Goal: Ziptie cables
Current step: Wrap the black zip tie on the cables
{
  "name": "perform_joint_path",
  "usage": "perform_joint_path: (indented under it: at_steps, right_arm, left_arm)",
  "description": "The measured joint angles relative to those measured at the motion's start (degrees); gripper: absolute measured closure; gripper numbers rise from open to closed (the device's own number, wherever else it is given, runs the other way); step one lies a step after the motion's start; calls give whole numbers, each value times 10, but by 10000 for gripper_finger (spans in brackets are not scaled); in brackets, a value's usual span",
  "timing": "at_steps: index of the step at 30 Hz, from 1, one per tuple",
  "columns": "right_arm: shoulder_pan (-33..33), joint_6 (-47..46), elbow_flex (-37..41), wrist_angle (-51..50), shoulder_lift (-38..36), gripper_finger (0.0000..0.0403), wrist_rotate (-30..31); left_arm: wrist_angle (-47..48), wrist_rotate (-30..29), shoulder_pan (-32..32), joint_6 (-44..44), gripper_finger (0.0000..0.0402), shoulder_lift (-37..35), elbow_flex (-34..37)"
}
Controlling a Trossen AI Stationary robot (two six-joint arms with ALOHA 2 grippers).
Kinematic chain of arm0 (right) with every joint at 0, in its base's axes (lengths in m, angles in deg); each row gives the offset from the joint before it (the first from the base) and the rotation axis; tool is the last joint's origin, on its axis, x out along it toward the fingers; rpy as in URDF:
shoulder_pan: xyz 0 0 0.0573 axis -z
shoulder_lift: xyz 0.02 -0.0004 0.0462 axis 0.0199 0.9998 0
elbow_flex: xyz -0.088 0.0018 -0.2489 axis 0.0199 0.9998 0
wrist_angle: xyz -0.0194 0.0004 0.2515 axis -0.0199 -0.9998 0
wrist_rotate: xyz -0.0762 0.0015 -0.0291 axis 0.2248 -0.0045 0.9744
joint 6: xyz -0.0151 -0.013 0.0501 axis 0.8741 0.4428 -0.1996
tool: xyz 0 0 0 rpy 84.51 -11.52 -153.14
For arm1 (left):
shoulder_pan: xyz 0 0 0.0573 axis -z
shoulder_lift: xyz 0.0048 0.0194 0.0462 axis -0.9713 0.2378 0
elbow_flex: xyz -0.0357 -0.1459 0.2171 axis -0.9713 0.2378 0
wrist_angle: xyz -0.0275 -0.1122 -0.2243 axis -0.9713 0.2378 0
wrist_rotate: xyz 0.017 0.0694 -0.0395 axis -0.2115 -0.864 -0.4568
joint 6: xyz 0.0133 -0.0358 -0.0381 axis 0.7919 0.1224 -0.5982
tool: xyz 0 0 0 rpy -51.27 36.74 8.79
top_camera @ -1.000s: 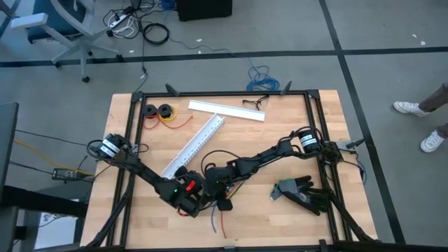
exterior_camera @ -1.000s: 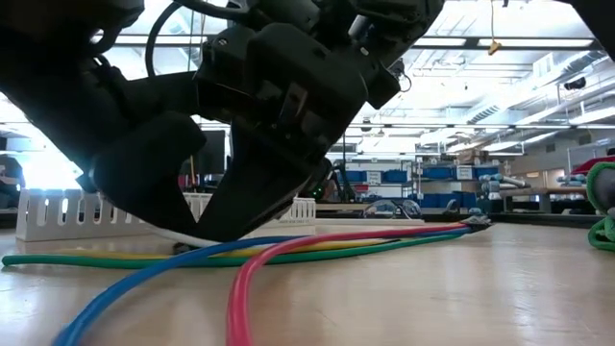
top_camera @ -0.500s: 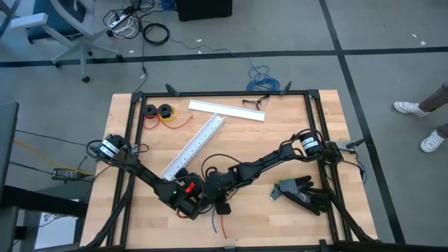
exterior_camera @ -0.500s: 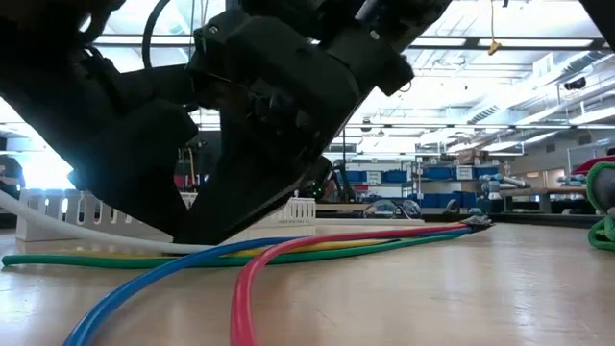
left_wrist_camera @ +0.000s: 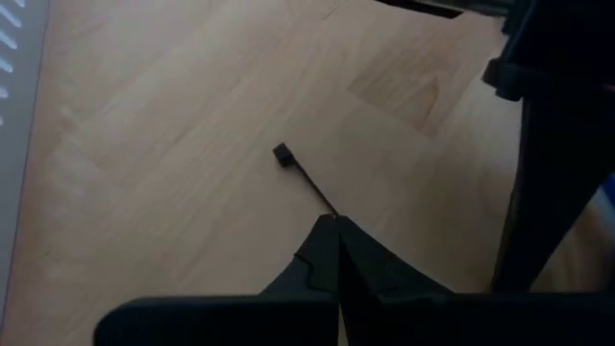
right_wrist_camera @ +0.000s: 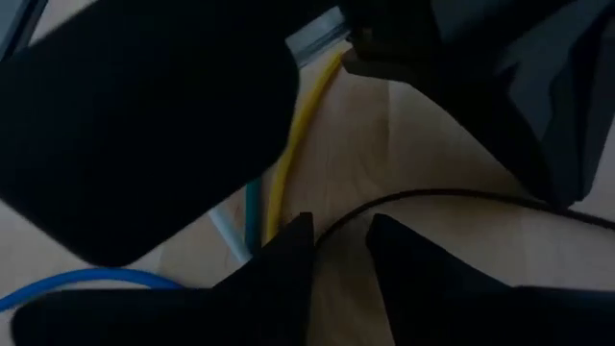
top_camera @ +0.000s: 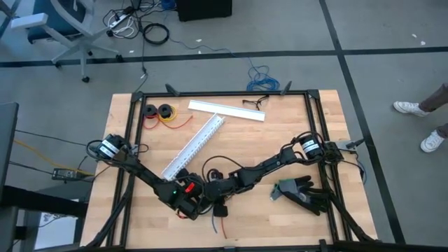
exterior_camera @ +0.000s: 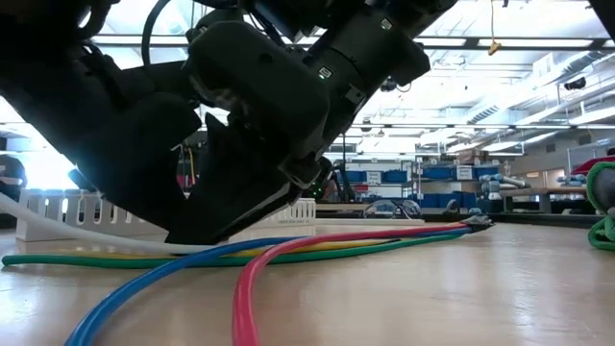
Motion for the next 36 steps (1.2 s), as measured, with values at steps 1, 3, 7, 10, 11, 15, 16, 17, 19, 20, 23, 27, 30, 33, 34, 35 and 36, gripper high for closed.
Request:
perform_joint_path:
  at_steps: [1, 3, 7, 10, 11, 15, 16, 17, 19, 20, 23, 27, 30, 33, 34, 35, 36]
  right_arm:
    - [0, -1, 0, -5, 0, 320, 1]
    - [1, -1, 0, -11, 0, 352, 3]
    - [2, 0, 1, -14, 0, 395, 10]
    - [0, 3, 2, -14, 0, 399, 19]
    - [-1, 6, 2, -14, -2, 401, 21]
    - [-1, 14, 3, -11, -11, 402, 27]
    - [-1, 15, 4, -11, -14, 402, 28]
    - [-1, 16, 4, -16, -18, 403, 33]
    - [-1, 22, 5, -25, -23, 403, 43]
    - [-1, 23, 5, -33, -27, 403, 48]
    - [-1, 25, 5, -63, -33, 403, 78]
    - [-1, 25, 5, -77, -34, 403, 93]
    - [-2, 23, 8, -76, -34, 403, 102]
    - [-2, 23, 9, -84, -39, 403, 115]
    - [-2, 23, 9, -84, -39, 403, 118]
    - [-2, 23, 9, -84, -39, 403, 123]
    - [-3, 23, 9, -84, -40, 403, 130]
  left_arm:
    - [0, -1, 0, 0, 401, 0, 0]
    - [-1, -1, 0, -1, 401, 0, 0]
    - [-1, -5, 0, -2, 401, 0, 0]
    - [-3, -4, 0, -2, 401, 0, 0]
    - [-3, -5, 0, -1, 401, 0, 0]
    - [-4, -4, 1, 1, 401, 0, 0]
    - [-4, -4, 2, 1, 401, 0, 0]
    - [-4, -3, 2, 3, 401, 0, 0]
    - [-4, -4, 5, 2, 399, 0, 0]
    - [-4, -4, 7, 2, 397, -3, 0]
    - [-4, -20, 21, 5, 392, -18, -3]
    - [-6, -95, 55, 46, 390, -58, -18]
    - [1, -149, 78, 62, 389, -91, -21]
    - [23, -175, 99, 58, 389, -120, -21]
    - [33, -181, 108, 55, 389, -126, -21]
    - [42, -191, 116, 48, 390, -131, -21]
    - [47, -201, 123, 44, 391, -135, -21]
